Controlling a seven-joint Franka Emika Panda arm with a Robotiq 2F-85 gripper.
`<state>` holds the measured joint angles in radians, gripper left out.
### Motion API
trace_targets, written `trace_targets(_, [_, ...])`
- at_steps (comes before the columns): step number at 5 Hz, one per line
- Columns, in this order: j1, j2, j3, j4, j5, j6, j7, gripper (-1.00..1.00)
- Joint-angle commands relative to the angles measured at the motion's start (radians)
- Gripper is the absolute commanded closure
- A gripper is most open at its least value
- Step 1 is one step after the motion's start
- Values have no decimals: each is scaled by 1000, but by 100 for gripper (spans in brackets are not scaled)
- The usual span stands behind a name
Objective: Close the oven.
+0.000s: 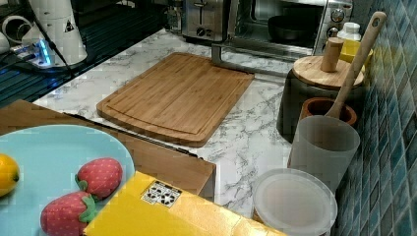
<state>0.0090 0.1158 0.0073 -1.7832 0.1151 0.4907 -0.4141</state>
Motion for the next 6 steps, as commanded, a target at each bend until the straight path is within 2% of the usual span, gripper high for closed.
trace_targets(1, [-113,-28,-34,-160,368,18,-541,100])
trace_targets(2, [-155,-33,-8,-207,515,32,-734,100])
trace_targets(3, [-137,-27,-29,-252,610,80,-829,100])
trace_targets(5, [-89,70,-3,-296,685,171,-982,100])
trace_targets(6, [-40,143,-23,-283,736,187,-1043,100])
